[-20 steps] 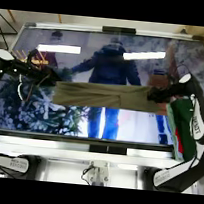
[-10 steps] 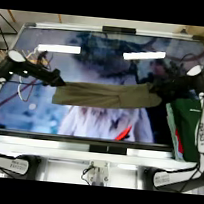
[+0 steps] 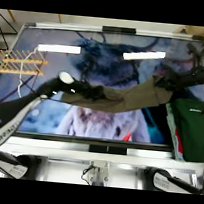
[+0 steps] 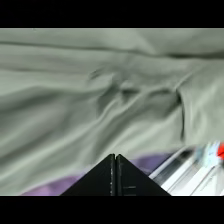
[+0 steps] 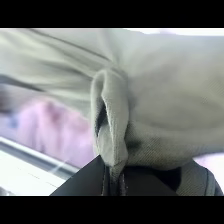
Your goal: Fold the shirts.
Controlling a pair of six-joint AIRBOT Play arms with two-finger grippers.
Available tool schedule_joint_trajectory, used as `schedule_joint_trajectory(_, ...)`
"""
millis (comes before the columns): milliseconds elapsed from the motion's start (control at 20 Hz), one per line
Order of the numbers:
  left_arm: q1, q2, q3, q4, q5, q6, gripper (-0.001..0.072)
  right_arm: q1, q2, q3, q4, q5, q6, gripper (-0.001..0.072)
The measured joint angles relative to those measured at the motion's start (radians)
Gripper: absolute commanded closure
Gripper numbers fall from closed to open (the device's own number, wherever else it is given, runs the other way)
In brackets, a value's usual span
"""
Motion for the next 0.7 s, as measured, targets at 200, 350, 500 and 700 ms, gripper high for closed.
schedule_joint_trajectory(200, -0.154, -0.084, 0.032, -0.083, 0.109, -0.003, 0.0679, 0.0, 0.09, 0.0, 0.068, 0.035, 0.013, 0.0646)
schedule_joint_trajectory(350, -0.212, -0.127, 0.059, -0.106, 0.161, -0.01, 0.0683, 0.0, 0.128, 0.0, 0.113, 0.052, 0.019, 0.0646)
schedule_joint_trajectory(500, -0.195, -0.137, 0.075, -0.114, 0.155, 0.021, 0.0685, 0.005, 0.136, 0.0, 0.129, 0.049, 0.024, 0.0646)
schedule_joint_trajectory(700, -0.05, -0.048, 0.081, 0.025, 0.029, 0.035, 0.0685, 0.075, 0.088, 0.0, 0.134, -0.007, 0.025, 0.0645)
